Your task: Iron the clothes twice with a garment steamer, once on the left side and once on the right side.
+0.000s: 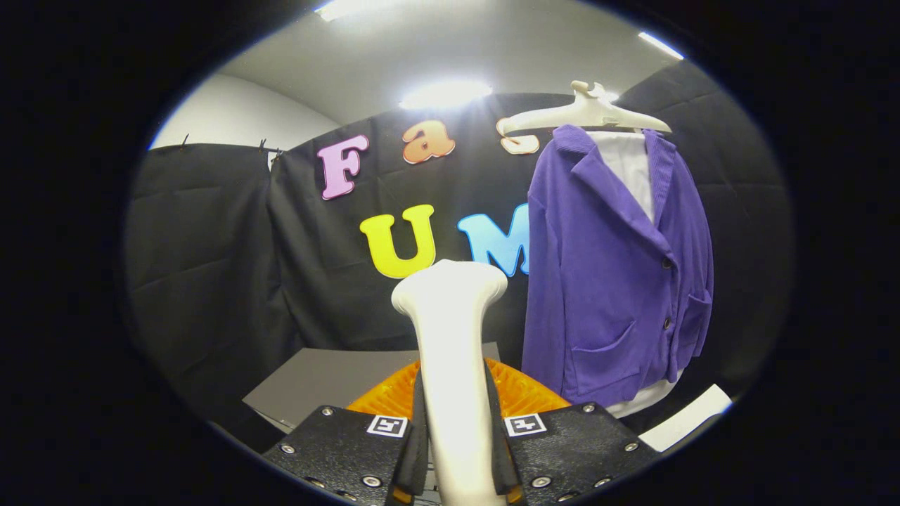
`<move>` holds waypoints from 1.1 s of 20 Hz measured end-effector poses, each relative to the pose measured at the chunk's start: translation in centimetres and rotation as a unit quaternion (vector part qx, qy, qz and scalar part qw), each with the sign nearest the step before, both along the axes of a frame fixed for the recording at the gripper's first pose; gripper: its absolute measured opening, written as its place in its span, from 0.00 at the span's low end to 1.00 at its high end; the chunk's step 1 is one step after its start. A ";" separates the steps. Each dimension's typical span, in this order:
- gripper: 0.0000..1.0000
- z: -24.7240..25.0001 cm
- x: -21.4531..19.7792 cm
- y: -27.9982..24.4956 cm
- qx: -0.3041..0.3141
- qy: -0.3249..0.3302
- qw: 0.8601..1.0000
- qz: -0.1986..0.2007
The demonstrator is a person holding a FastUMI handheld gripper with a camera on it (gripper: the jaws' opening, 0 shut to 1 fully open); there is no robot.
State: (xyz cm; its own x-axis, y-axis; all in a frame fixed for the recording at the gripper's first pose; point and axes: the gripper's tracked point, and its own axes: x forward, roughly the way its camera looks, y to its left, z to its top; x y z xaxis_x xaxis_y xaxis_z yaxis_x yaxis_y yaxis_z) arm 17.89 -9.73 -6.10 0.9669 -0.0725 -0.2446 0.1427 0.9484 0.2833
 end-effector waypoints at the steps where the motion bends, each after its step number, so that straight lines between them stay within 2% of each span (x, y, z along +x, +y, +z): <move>1: 0.36 0.5 -0.2 -0.9 0.000 -0.006 1.000 -0.005; 12: 0.36 4.1 -1.0 -11.9 -0.015 -0.038 0.994 -0.101; 17: 0.36 4.0 -1.7 -16.4 0.037 -0.049 0.986 -0.152; 20: 0.36 3.2 -0.8 -18.8 0.039 -0.048 0.982 -0.180; 22: 0.36 3.1 -0.4 -19.2 0.038 -0.052 0.981 -0.183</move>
